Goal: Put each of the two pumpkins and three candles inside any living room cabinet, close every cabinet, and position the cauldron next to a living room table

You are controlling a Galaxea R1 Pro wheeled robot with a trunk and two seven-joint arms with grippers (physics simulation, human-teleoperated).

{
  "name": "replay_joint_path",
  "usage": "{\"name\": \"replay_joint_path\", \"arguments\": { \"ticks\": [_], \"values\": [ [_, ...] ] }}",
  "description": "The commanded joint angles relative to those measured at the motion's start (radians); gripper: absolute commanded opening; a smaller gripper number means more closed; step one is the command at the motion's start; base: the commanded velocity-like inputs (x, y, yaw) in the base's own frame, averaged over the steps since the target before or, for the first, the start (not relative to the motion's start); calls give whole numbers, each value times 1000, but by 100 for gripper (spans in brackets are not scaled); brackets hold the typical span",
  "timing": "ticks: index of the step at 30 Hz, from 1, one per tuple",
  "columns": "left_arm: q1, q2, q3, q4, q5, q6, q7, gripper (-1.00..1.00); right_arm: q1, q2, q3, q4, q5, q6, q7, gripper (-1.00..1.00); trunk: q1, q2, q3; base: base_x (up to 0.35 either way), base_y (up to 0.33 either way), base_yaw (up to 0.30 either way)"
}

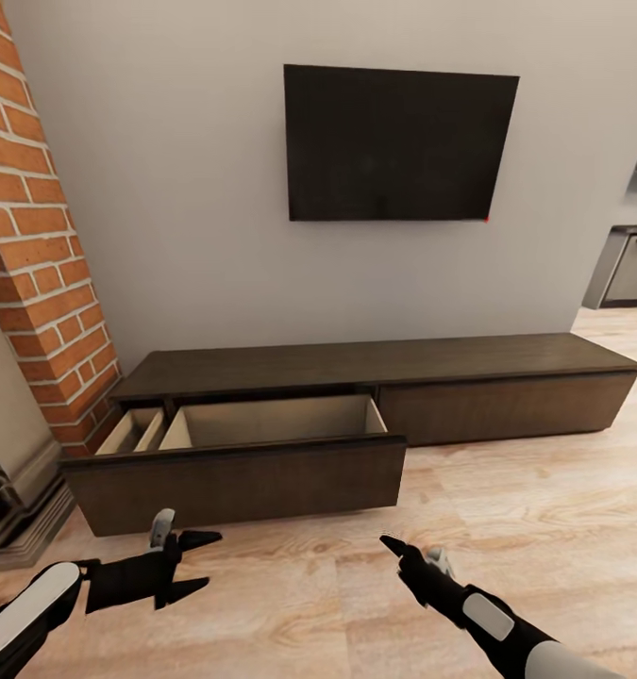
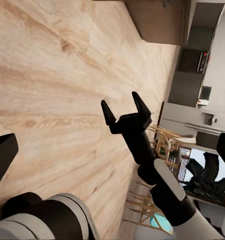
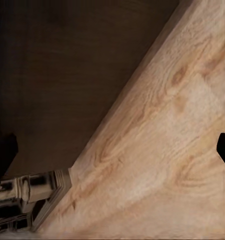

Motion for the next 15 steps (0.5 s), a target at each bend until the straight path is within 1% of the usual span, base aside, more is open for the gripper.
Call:
{"name": "replay_joint_path", "arguments": {
  "ticks": [1, 2, 6, 7, 8, 9, 10, 12, 15],
  "values": [
    [-2, 1, -2, 0, -6, -1, 13, 100, -1, -1, 7, 1, 0, 14, -12, 100, -1, 0, 3, 0, 0, 0],
    [-2, 0, -2, -1, -6, -1, 23, 100, -1, -1, 7, 1, 3, 18, -17, 100, -1, 0, 7, 0, 0, 0],
    [-9, -3, -1, -6, -6, -2, 132, 100, -1, 0, 11, 1, 22, 39, -41, 100, -3, 1, 22, 0, 0, 0],
    [-10, -4, 0, -16, -6, -2, 172, 100, -1, 0, 11, 1, 41, 40, -58, 100, -3, 1, 26, 0, 0, 0],
    [-10, -4, 0, -25, -6, -2, 200, 100, -1, 0, 11, 1, 55, 39, -78, 100, -4, 2, 30, 0, 0, 0],
    [-10, -4, 0, -35, -6, -3, 239, 100, -1, 0, 10, -1, 71, 37, -117, 100, -4, 2, 34, 0, 0, 0],
    [-11, -4, 0, -38, -5, -4, 251, 100, -1, 0, 10, -3, 74, 36, -130, 100, -5, 2, 38, 0, 0, 0],
    [-11, -5, 5, -46, -1, -6, 296, 100, -1, 0, 9, -9, 85, 32, -178, 100, -6, 2, 46, 0, 0, 0],
    [-11, -5, 33, -51, 1, -7, 318, 100, -1, 0, 10, -12, 89, 31, -197, 100, -7, 3, 57, 0, 0, 0]
  ]
}}
